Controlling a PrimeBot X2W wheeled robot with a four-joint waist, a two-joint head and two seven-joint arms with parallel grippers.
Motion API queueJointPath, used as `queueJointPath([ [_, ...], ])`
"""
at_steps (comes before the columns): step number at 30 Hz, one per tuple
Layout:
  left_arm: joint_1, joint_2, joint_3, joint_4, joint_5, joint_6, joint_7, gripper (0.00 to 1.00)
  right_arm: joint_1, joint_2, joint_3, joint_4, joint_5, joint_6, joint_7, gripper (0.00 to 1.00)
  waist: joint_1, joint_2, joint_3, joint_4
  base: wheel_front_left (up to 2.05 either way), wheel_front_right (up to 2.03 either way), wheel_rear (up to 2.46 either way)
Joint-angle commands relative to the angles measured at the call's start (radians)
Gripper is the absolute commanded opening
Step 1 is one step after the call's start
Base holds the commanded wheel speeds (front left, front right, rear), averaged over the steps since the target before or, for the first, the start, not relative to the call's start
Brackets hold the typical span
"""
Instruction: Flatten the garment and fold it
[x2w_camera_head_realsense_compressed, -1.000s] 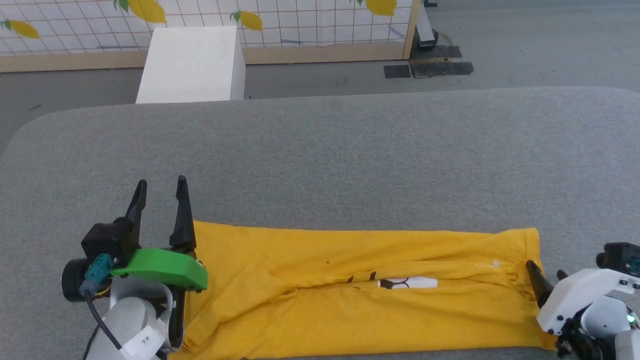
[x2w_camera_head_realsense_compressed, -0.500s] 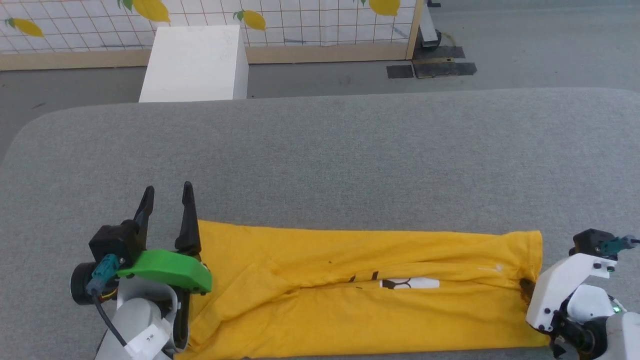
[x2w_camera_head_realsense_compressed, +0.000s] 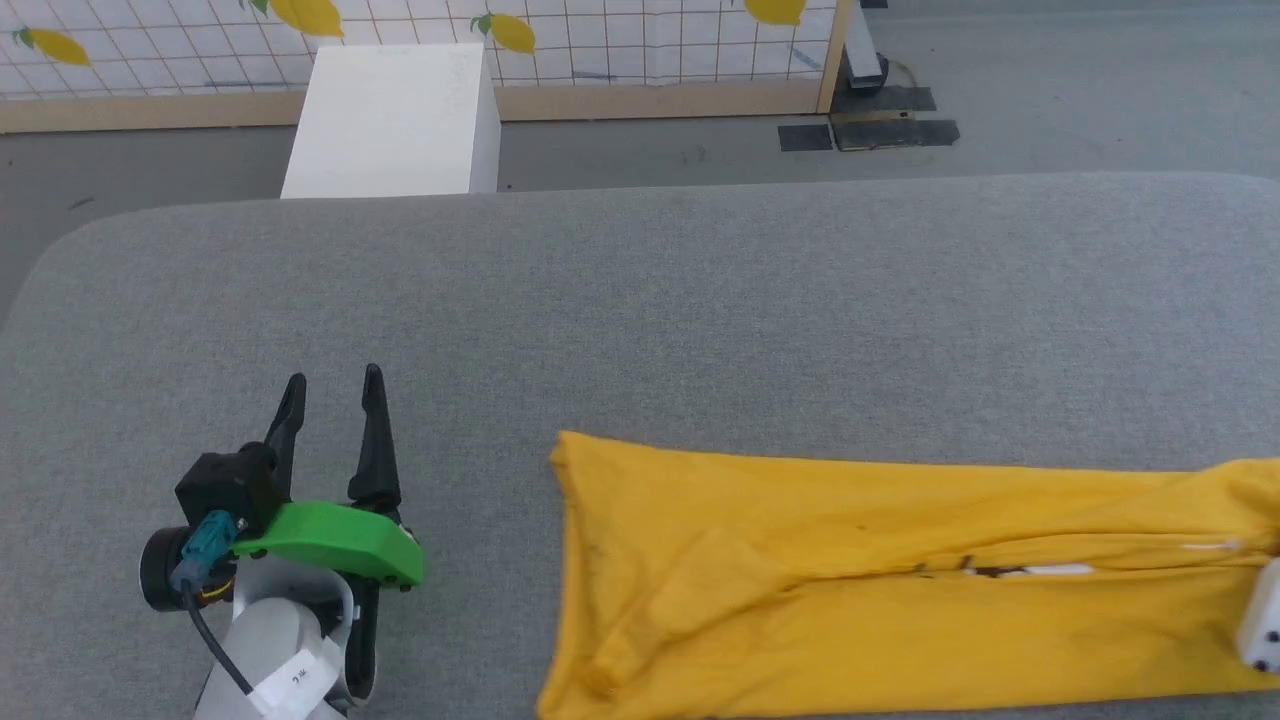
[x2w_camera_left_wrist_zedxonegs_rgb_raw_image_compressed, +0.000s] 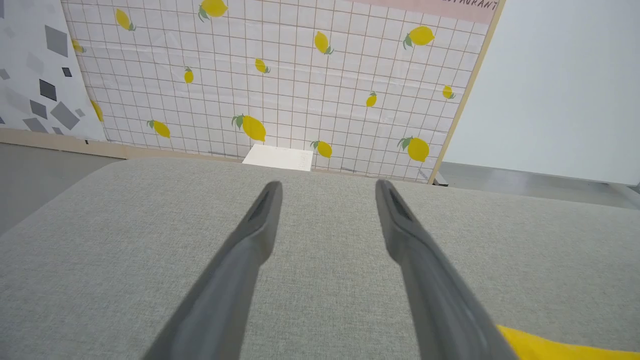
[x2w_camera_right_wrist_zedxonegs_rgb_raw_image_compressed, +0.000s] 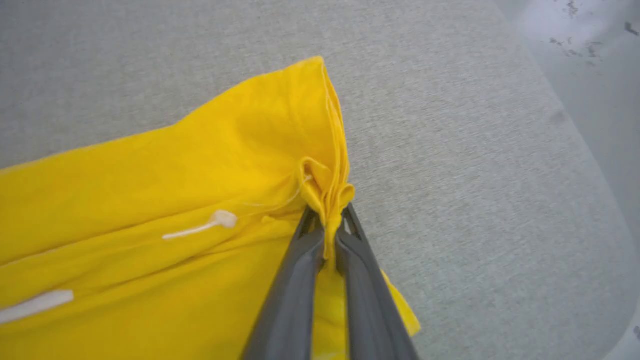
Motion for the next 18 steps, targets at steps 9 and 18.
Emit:
queueJointPath([
  [9, 0.009, -0.017, 0.023, 0.008, 0.023, -0.024, -0.005, 1.0, -0.016, -0.02, -0.016, -0.014, -0.027, -0.002, 0.045, 0.0, 0.0, -0.0001, -0.002, 0.01, 0.0, 0.0, 0.0],
  [18, 0.029, -0.023, 0.035, 0.016, 0.035, -0.037, -0.005, 1.0, 0.157, 0.037, 0.27, -0.491, 0.179, -0.002, 0.384, 0.0, 0.0, -0.0001, -0.021, 0.011, 0.0, 0.0, 0.0],
])
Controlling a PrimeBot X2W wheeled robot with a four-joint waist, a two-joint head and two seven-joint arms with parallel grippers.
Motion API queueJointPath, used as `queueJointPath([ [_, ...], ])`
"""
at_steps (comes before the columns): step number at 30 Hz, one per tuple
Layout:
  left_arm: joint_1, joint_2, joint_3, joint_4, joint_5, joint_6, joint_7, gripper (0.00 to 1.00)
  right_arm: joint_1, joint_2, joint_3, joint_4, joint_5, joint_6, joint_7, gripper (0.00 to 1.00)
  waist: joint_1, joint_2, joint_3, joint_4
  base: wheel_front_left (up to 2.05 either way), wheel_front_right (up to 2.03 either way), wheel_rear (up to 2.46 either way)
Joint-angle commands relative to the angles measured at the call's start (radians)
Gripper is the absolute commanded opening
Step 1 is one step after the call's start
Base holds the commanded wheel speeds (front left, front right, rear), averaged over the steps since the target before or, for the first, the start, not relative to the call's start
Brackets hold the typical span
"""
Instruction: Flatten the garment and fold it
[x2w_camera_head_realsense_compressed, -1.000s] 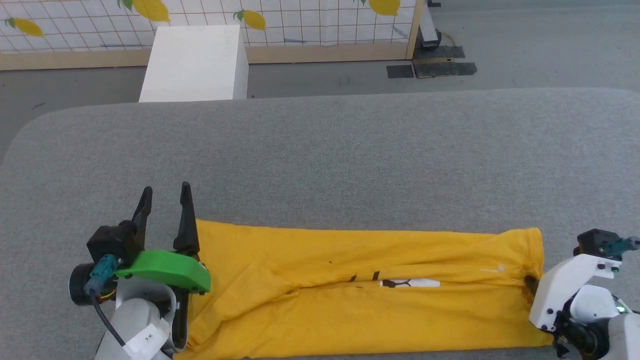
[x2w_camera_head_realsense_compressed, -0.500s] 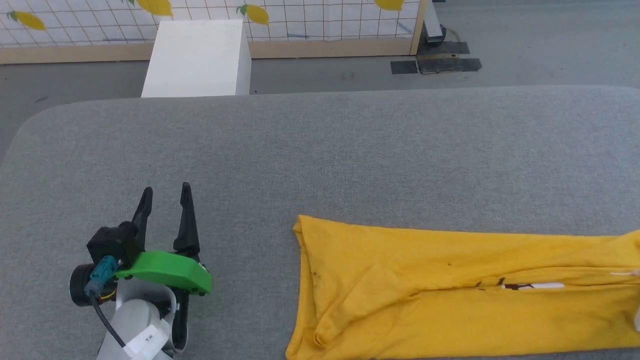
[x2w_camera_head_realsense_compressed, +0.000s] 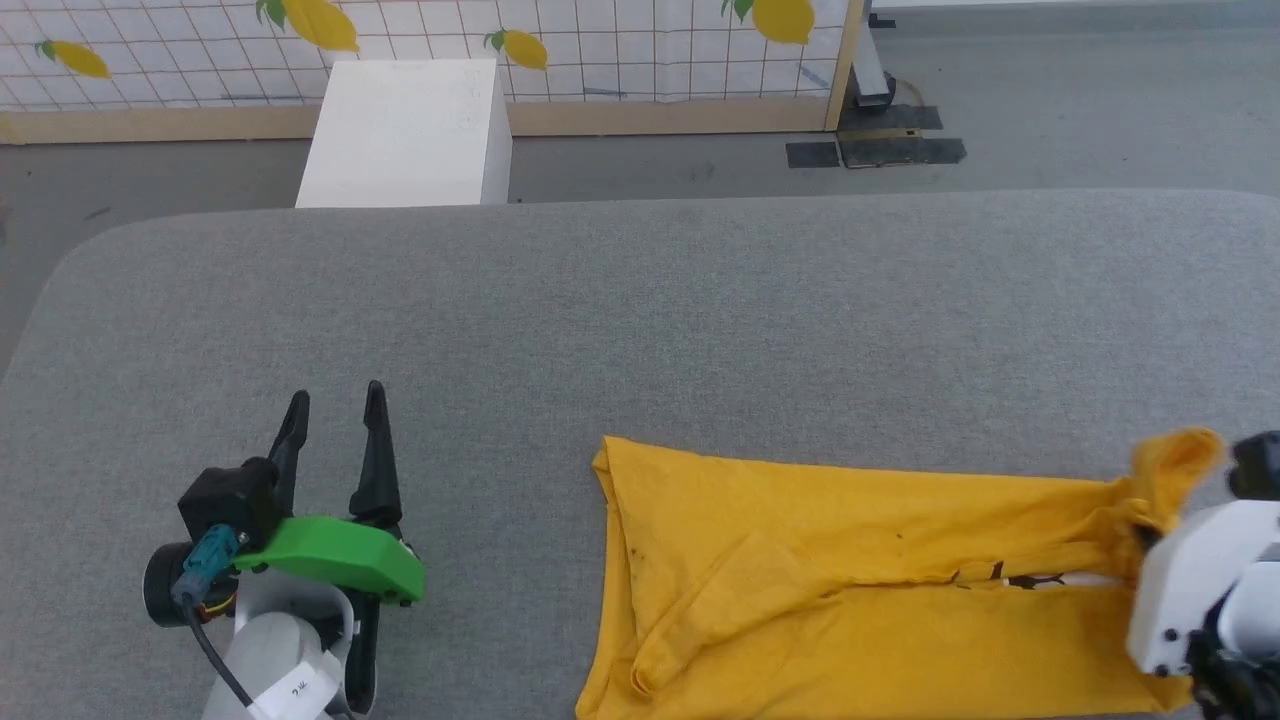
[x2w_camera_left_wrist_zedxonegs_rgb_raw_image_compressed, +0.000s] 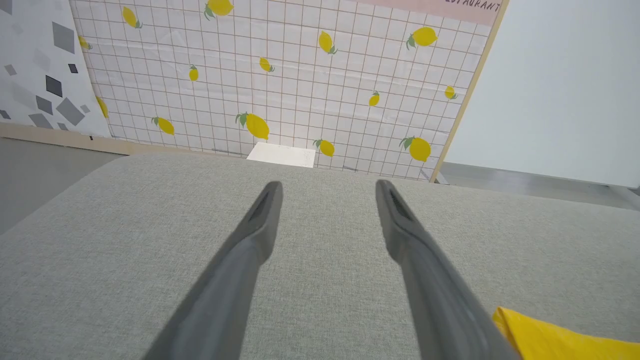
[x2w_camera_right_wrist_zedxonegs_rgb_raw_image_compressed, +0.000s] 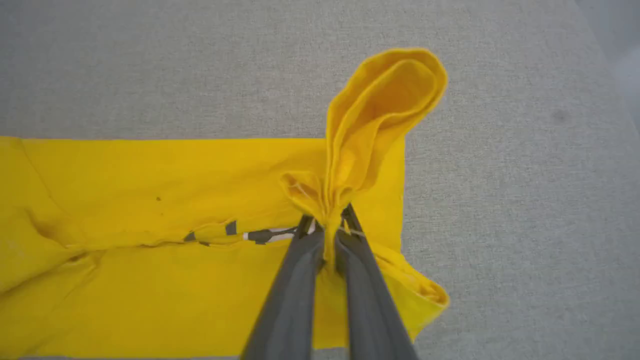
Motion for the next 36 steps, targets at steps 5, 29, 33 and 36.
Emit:
queueJointPath([
  [5, 0.006, -0.006, 0.005, 0.006, 0.014, -0.013, -0.005, 1.0, 0.048, 0.004, 0.222, -0.244, 0.077, -0.002, 0.142, 0.0, 0.0001, -0.0001, 0.006, 0.005, 0.0, 0.0, 0.0],
  [29, -0.096, -0.049, -0.015, 0.025, 0.024, -0.042, -0.005, 1.0, -0.322, 0.045, 0.83, 0.343, 0.149, -0.002, -0.151, 0.72, 0.0001, -0.0001, 0.12, 0.117, 0.0, 0.0, 0.0],
  [33, -0.091, -0.052, -0.006, 0.027, 0.027, -0.044, -0.005, 1.0, -0.33, 0.046, 0.864, 0.39, 0.207, -0.002, -0.195, 1.0, 0.0001, -0.0001, 0.114, 0.109, 0.0, 0.0, 0.0],
  [36, -0.075, -0.053, 0.012, 0.03, 0.033, -0.045, -0.005, 1.0, -0.337, 0.047, 0.888, 0.302, 0.283, -0.002, -0.362, 1.0, 0.0001, -0.0001, 0.089, 0.08, 0.0, 0.0, 0.0],
])
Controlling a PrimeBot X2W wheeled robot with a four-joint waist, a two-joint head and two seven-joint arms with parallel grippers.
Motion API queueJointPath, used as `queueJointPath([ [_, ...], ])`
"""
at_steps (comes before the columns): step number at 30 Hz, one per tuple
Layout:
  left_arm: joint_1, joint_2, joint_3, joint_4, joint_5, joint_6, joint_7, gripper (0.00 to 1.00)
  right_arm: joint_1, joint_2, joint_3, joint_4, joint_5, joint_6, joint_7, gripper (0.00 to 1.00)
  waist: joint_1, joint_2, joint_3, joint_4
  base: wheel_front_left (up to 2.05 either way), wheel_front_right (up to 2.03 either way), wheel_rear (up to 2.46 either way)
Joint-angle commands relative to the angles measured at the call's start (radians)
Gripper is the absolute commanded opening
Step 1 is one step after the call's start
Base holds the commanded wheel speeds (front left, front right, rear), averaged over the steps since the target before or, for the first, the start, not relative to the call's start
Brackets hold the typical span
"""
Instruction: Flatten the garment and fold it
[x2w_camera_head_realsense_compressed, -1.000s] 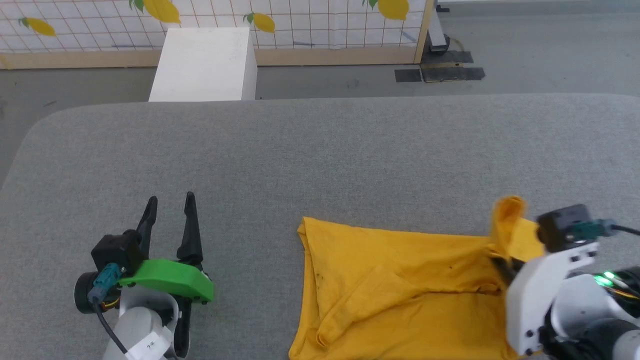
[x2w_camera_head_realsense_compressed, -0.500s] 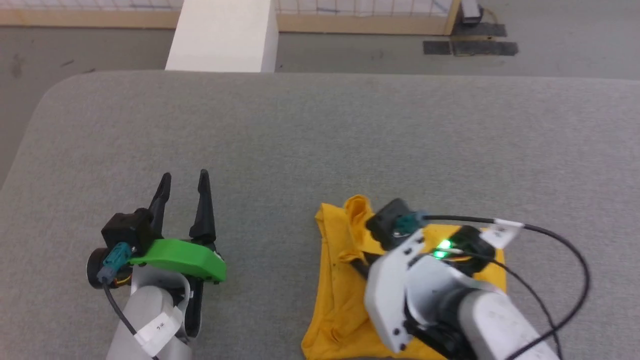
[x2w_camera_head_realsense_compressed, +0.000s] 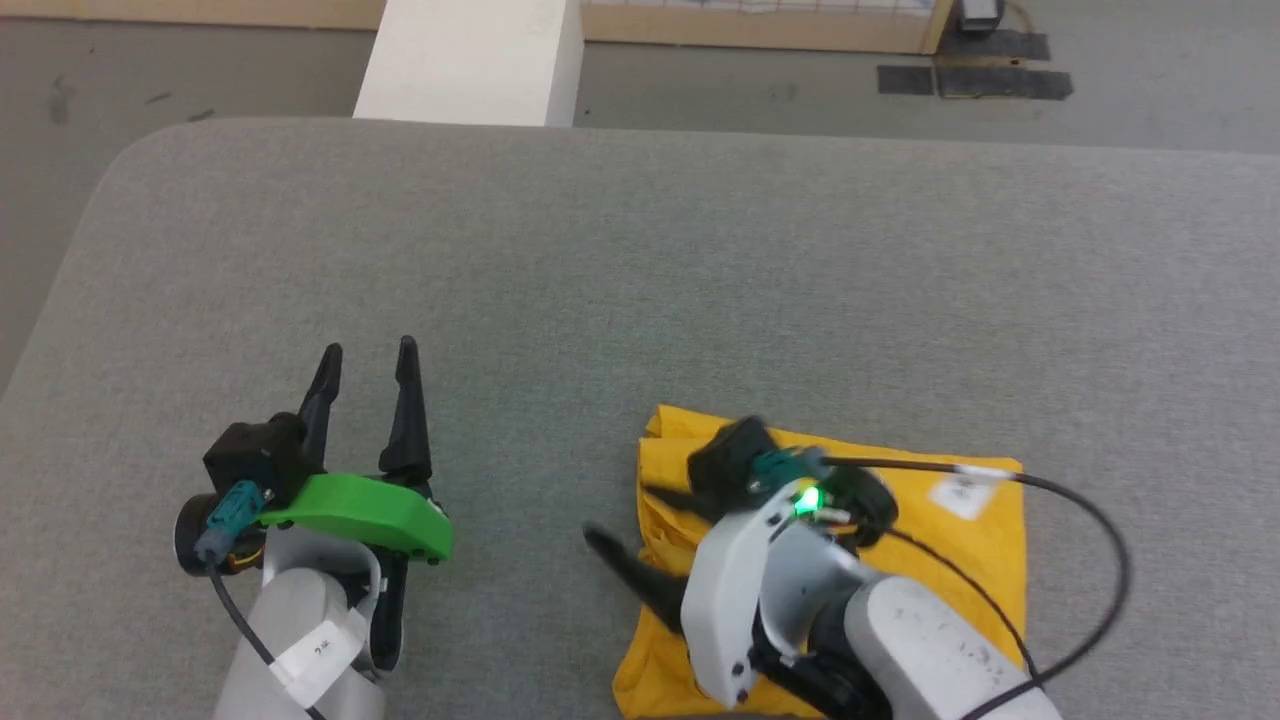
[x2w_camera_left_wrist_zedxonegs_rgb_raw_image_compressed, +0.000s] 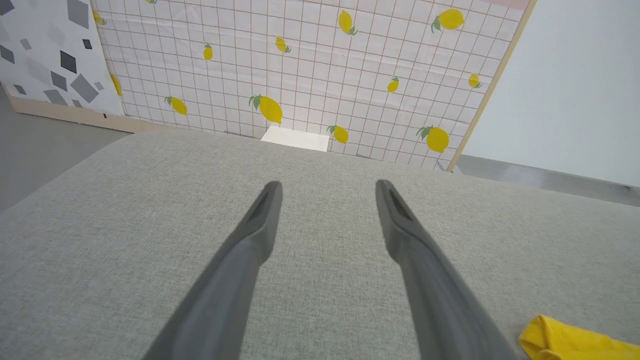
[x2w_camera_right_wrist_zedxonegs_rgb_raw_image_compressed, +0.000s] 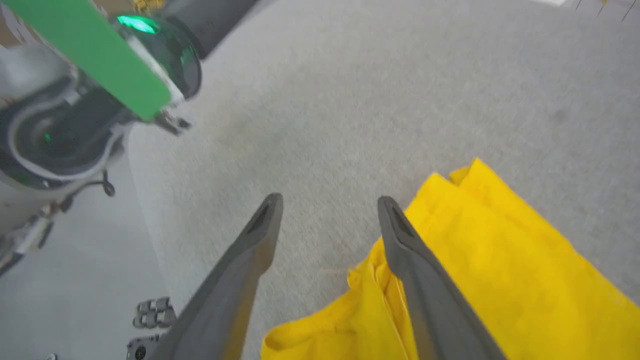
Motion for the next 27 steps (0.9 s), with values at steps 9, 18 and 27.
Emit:
queueJointPath([
  [9, 0.054, -0.004, 0.036, -0.023, 0.017, -0.01, -0.005, 1.0, 0.125, 0.001, -0.307, -0.257, -0.021, -0.002, -0.4, 1.0, -0.0001, 0.0, -0.068, -0.08, 0.0, 0.0, 0.0],
  [18, 0.08, -0.005, 0.05, -0.042, 0.026, -0.014, -0.005, 1.0, 0.35, 0.001, -0.617, -0.247, -0.034, -0.002, -0.461, 1.0, -0.0001, 0.0, -0.082, -0.106, 0.0, 0.0, 0.0],
  [27, 0.084, -0.006, 0.046, -0.037, 0.033, -0.018, -0.005, 1.0, 0.393, 0.001, -0.636, -0.028, 0.027, -0.002, -0.254, 1.0, -0.0001, 0.0, -0.084, -0.099, 0.0, 0.0, 0.0],
])
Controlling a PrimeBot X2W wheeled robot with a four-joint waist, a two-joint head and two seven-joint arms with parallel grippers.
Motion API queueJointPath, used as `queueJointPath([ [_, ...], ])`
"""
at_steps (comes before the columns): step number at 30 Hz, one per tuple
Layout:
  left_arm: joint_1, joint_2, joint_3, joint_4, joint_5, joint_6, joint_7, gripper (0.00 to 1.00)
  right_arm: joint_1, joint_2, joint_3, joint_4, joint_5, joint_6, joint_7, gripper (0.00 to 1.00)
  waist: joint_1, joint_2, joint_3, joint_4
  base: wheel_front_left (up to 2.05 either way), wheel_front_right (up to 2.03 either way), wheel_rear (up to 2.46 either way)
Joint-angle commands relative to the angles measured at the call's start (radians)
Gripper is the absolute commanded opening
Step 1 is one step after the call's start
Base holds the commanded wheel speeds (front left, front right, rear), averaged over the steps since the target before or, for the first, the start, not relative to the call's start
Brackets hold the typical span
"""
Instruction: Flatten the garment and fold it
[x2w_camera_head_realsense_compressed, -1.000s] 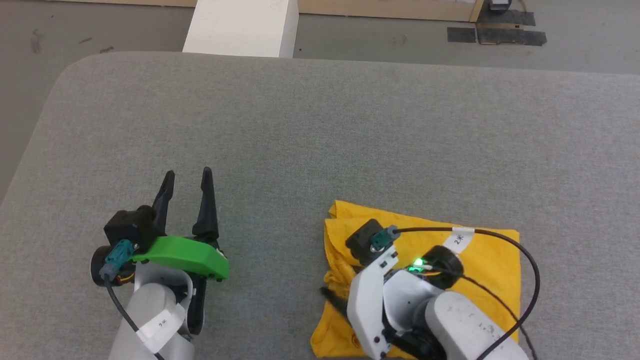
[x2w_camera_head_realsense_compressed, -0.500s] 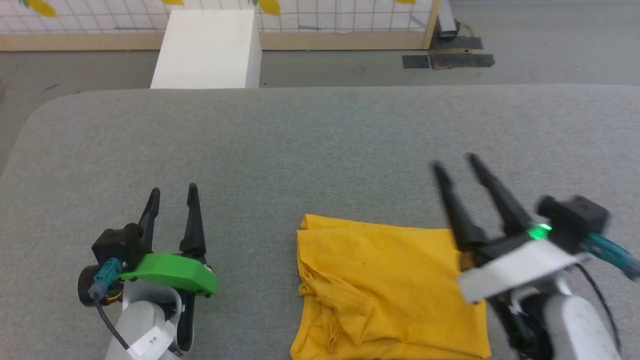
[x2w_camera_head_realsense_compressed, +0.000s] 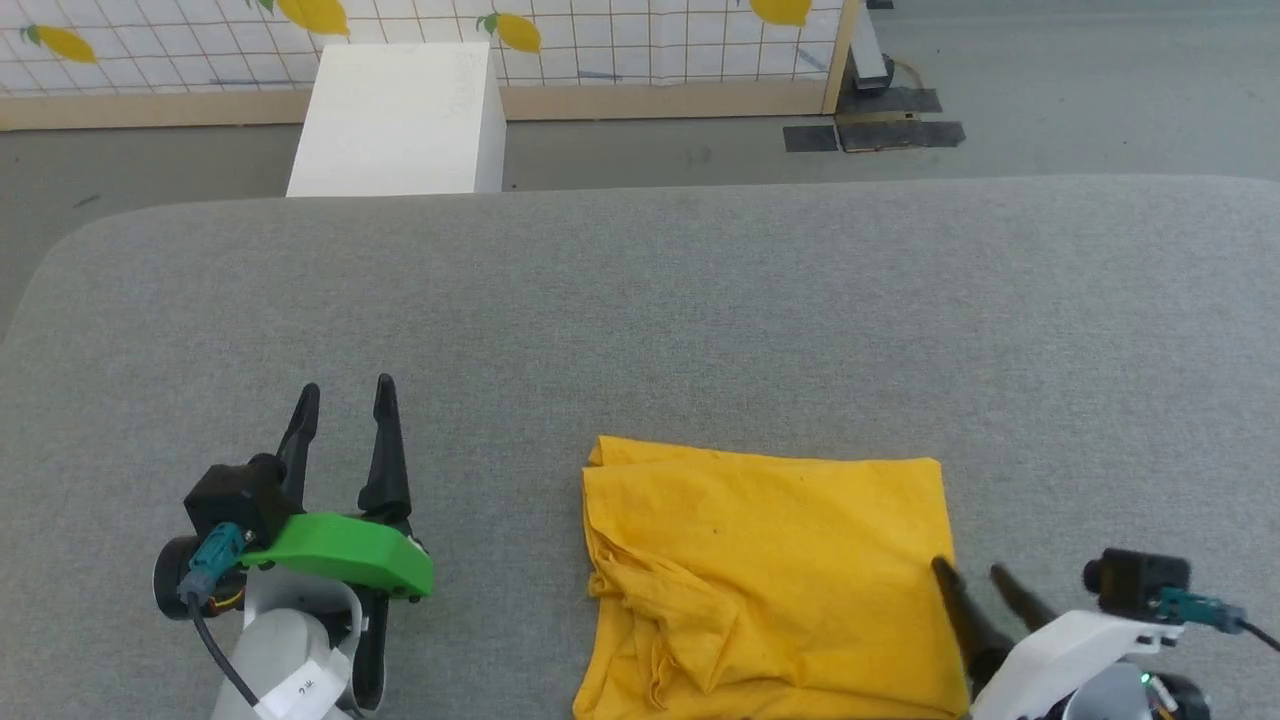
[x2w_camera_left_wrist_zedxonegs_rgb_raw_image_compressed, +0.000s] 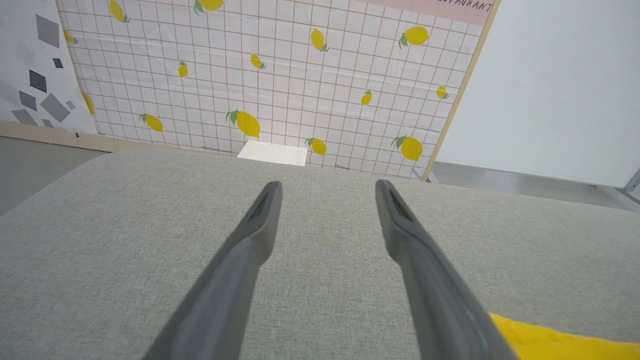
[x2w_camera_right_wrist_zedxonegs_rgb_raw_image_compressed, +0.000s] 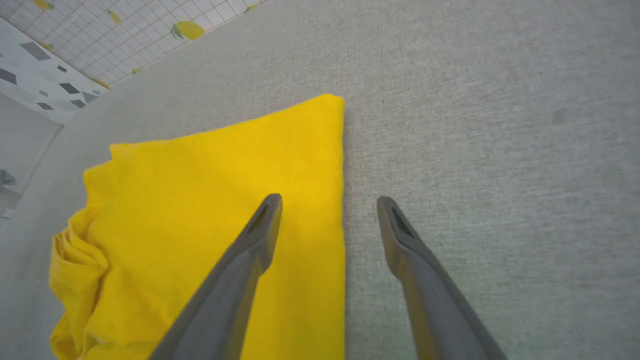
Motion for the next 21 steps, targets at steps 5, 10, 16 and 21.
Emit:
queueJointPath([
  [5, 0.014, -0.003, 0.002, 0.003, 0.011, -0.008, -0.005, 1.0, -0.036, 0.0, 0.008, 0.102, 0.04, -0.001, 0.087, 1.0, 0.0, -0.0001, 0.0, 0.008, 0.0, 0.0, 0.0],
  [10, 0.02, -0.004, 0.005, 0.006, 0.011, -0.009, -0.005, 1.0, -0.065, 0.0, 0.035, 0.157, 0.06, -0.001, 0.147, 1.0, 0.0, -0.0001, -0.006, 0.012, 0.0, 0.0, 0.0],
  [16, 0.025, -0.005, 0.003, 0.012, 0.009, -0.01, -0.005, 1.0, -0.072, 0.0, 0.038, 0.159, 0.016, -0.001, 0.209, 0.0, 0.0, -0.0001, -0.013, 0.015, 0.0, 0.0, 0.0],
  [21, 0.028, -0.006, 0.008, 0.006, 0.007, -0.007, -0.005, 1.0, -0.107, 0.0, 0.065, 0.082, -0.114, -0.001, 0.242, 0.0, 0.0, -0.0001, -0.009, -0.003, 0.0, 0.0, 0.0],
])
